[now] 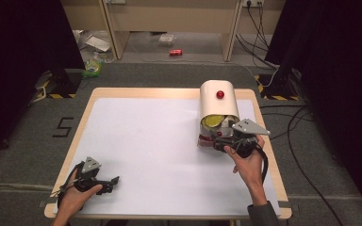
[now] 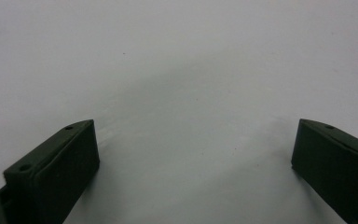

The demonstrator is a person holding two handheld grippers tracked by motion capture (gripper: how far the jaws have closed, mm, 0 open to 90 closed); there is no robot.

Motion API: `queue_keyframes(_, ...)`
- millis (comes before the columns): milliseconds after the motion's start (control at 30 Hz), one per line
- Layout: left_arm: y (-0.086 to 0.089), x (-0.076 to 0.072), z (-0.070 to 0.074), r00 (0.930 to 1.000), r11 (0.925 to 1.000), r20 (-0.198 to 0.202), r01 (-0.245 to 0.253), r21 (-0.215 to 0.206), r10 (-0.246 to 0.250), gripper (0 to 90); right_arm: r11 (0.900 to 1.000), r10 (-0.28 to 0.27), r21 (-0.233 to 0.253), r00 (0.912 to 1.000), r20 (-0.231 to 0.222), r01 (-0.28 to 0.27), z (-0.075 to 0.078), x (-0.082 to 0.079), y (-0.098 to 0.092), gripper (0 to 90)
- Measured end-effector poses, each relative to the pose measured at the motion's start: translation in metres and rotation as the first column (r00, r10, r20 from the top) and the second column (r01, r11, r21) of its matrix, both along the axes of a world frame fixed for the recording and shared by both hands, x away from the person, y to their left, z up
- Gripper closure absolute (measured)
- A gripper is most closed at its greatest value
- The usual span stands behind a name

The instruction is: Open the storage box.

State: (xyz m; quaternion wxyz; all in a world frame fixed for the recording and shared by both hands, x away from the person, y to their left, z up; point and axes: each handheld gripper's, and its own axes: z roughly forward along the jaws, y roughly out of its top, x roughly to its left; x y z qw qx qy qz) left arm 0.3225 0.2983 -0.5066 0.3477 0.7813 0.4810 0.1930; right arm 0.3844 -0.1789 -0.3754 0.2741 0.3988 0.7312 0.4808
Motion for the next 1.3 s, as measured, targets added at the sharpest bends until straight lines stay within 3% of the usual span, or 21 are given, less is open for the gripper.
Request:
queue_keyframes(533, 0.0, 0.0, 0.0, 1.0, 1.0, 0.0, 0.0, 0.0, 0.0, 0.0, 0.998, 0.015, -0.057, 0.9999, 0.007, -0.015, 0.0, -0.003, 0.002, 22.2)
queue_keyframes(1300, 0.0, 0.0, 0.0, 1.0, 1.0, 0.0, -0.001, -0.001, 0.001, 0.0, 0.996, 0.054, -0.071, 0.9985, -0.013, -0.054, 0.002, -0.023, 0.0, 22.4)
